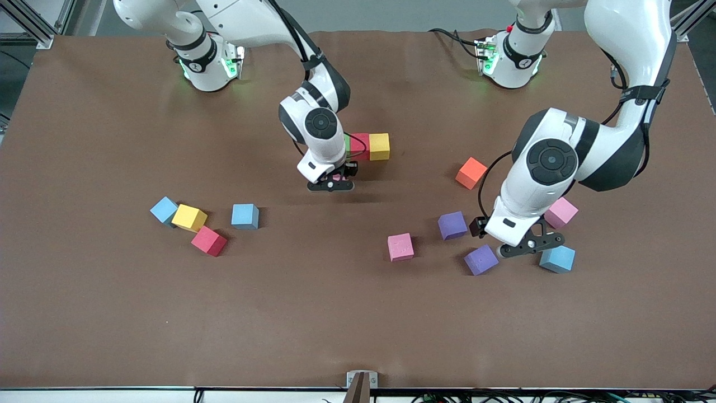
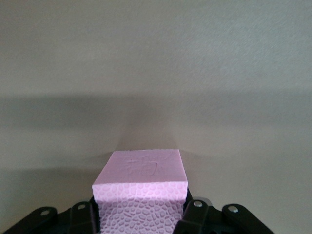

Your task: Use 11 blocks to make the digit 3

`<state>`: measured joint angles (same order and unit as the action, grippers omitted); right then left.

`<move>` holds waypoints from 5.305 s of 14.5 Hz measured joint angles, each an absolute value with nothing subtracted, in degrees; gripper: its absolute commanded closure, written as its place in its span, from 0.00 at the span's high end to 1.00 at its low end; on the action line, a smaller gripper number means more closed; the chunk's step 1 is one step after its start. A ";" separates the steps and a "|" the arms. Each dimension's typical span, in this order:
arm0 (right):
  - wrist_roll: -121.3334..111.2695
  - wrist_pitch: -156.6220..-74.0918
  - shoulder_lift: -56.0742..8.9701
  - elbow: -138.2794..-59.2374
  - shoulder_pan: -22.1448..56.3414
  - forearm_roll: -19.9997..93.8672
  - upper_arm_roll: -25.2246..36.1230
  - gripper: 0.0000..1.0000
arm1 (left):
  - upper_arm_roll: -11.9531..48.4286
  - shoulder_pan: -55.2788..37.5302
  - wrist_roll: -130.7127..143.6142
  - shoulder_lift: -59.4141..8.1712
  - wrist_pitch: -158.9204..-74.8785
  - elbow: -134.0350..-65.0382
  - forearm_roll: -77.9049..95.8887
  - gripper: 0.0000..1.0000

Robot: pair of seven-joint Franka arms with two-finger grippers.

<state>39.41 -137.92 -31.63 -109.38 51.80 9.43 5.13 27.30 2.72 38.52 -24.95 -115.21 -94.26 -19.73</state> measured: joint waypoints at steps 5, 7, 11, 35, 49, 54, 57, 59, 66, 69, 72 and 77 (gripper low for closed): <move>39.79 -137.93 -31.57 -109.57 52.51 9.43 5.20 0.36 | 27.49 2.33 36.92 -25.61 -115.12 -94.26 -19.73 1.00; 39.79 -137.94 -31.47 -109.77 52.60 9.43 5.20 0.36 | 27.56 1.83 36.92 -26.13 -114.93 -94.31 -19.73 1.00; 39.79 -138.02 -30.99 -110.61 53.11 9.43 5.21 0.38 | 27.62 1.46 36.91 -28.48 -114.82 -94.32 -19.73 1.00; 26.48 -119.20 -24.43 -102.33 40.48 9.96 6.88 1.00 | 27.46 -8.93 39.07 -45.90 -128.62 -83.31 -19.73 1.00; 7.13 -127.62 -24.67 -109.43 24.34 6.32 7.44 1.00 | 23.74 -14.17 48.06 -52.79 -135.65 -80.11 -19.73 0.60; 7.01 -133.74 -25.39 -113.98 24.32 6.30 7.32 1.00 | 23.35 -15.42 51.02 -52.79 -135.66 -79.69 -19.73 0.05; 7.01 -135.48 -26.35 -114.99 24.32 6.30 7.23 1.00 | 23.22 -15.10 51.02 -52.56 -135.66 -78.79 -19.73 0.01; 7.01 -136.61 -27.18 -115.25 24.33 6.30 7.12 0.88 | 23.19 -14.85 51.02 -51.90 -135.52 -78.00 -19.73 0.00; 7.02 -137.97 -28.70 -115.00 24.40 6.30 6.76 0.29 | 22.87 -13.70 51.32 -44.72 -126.27 -77.63 -19.73 0.00; 7.07 -134.13 -28.67 -111.78 25.17 6.31 6.33 0.29 | 22.84 -11.01 51.31 -42.73 -124.24 -77.61 -19.73 0.00; 9.28 -129.09 -28.61 -105.47 27.35 6.37 6.14 0.29 | 22.91 -9.19 51.25 -41.29 -122.05 -77.62 -19.73 0.00; 18.06 -126.59 -32.05 -97.95 32.75 6.40 5.84 0.29 | 23.02 -9.09 51.26 -40.50 -121.32 -77.63 -19.73 0.00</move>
<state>18.06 -126.59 -32.05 -97.95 32.75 6.40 5.84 23.02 -9.09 51.26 -40.50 -121.32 -77.63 -19.73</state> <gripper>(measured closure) 0.445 0.427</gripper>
